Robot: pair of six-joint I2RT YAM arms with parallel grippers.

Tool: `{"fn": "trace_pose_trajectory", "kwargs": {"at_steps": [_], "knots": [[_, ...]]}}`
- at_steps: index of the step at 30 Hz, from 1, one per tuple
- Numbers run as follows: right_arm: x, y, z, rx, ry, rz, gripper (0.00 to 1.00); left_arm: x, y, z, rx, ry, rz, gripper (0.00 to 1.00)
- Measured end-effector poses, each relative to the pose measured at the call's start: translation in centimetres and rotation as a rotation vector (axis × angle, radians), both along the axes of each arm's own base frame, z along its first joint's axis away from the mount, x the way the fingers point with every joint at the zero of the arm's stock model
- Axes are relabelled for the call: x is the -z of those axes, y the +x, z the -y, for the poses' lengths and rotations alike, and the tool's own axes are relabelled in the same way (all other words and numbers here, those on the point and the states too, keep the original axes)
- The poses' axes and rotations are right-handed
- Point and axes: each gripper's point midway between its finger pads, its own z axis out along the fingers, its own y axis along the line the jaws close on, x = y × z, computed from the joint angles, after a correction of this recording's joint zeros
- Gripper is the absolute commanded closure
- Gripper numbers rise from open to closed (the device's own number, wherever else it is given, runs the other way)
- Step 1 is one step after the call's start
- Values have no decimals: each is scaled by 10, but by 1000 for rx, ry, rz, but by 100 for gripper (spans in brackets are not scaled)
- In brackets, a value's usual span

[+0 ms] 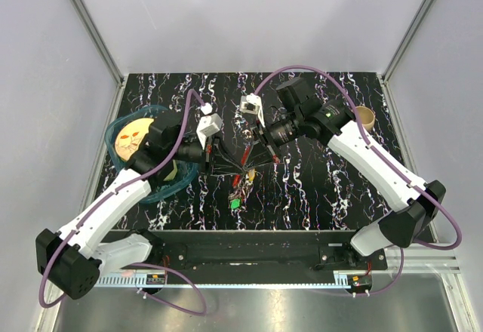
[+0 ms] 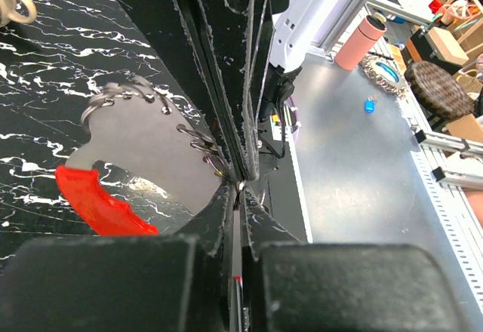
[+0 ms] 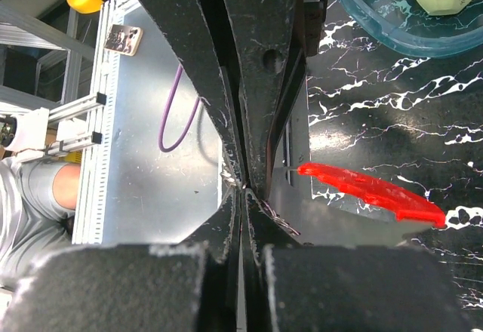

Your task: Remove the keys from the keyring

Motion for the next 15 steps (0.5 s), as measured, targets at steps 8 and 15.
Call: {"fn": "trace_pose_trajectory", "kwargs": {"at_steps": [8,15], "knots": [[2,2,-1,27,-10,-24,75,1,-1,0,7,4,-8,100],[-6,26,1,247,3,33,46,-4,5,2,-66,-54,-10,100]]}}
